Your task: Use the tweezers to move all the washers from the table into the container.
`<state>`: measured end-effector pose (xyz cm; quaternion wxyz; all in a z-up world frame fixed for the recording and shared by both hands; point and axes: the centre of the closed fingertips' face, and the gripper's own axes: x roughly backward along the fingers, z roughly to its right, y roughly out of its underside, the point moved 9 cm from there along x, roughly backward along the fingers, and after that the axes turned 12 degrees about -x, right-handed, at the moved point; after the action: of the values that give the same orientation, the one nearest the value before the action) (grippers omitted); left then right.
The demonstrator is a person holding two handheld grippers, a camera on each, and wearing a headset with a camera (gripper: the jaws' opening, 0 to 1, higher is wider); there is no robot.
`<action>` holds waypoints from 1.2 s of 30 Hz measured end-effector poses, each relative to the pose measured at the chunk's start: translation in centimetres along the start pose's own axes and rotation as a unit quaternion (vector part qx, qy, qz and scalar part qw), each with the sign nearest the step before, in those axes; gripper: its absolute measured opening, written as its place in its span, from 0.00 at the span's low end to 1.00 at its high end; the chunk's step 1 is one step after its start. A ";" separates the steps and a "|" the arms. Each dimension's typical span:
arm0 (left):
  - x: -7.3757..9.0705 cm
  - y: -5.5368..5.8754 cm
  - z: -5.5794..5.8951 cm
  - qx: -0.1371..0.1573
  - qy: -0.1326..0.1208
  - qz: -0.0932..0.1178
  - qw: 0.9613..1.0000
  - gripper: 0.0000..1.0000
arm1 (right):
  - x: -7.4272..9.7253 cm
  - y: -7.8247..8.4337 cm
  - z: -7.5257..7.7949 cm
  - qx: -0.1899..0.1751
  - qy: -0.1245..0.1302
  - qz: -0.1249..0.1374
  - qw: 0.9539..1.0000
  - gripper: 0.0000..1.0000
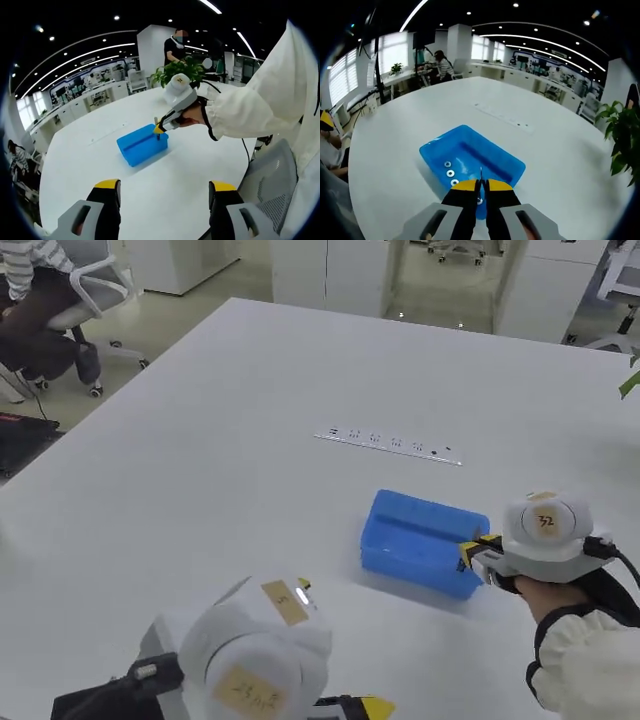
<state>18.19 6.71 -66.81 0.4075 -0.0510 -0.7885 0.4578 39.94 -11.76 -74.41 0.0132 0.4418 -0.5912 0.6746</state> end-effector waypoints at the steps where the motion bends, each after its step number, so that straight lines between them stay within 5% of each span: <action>1: 0.1 0.0 -0.1 0.000 0.001 0.001 1.000 0.70 | 0.5 -0.4 -0.1 -0.008 -0.002 0.010 1.000 0.02; 9: 0.6 -1.8 -0.8 -0.018 0.018 0.020 0.999 0.59 | 3.6 -1.9 -1.5 -0.003 -0.015 0.049 0.999 0.02; 14: 0.8 -3.3 -1.1 -0.037 0.045 0.034 0.998 0.54 | 6.5 -2.0 -4.4 0.015 -0.059 0.069 0.996 0.02; 21: 1.1 -4.6 -1.6 -0.042 0.087 0.058 0.994 0.45 | 10.2 -0.4 -8.7 0.067 -0.133 0.048 0.988 0.02; 26: 1.1 -5.5 -1.9 -0.056 0.108 0.064 0.991 0.40 | 12.3 0.7 -10.7 0.089 -0.160 0.037 0.982 0.02; 29: 1.1 -6.5 -1.5 -0.057 0.144 0.082 0.985 0.36 | 13.4 1.1 -11.9 0.099 -0.183 0.029 0.978 0.02; 36: 0.9 -8.0 0.0 -0.095 0.210 0.078 0.970 0.29 | 15.4 1.8 -13.9 0.138 -0.218 0.015 0.966 0.02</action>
<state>19.88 2.49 -60.14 0.5201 -0.2462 -0.7189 0.3899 21.47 -8.81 -65.19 -0.1868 0.5667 -0.4878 0.6371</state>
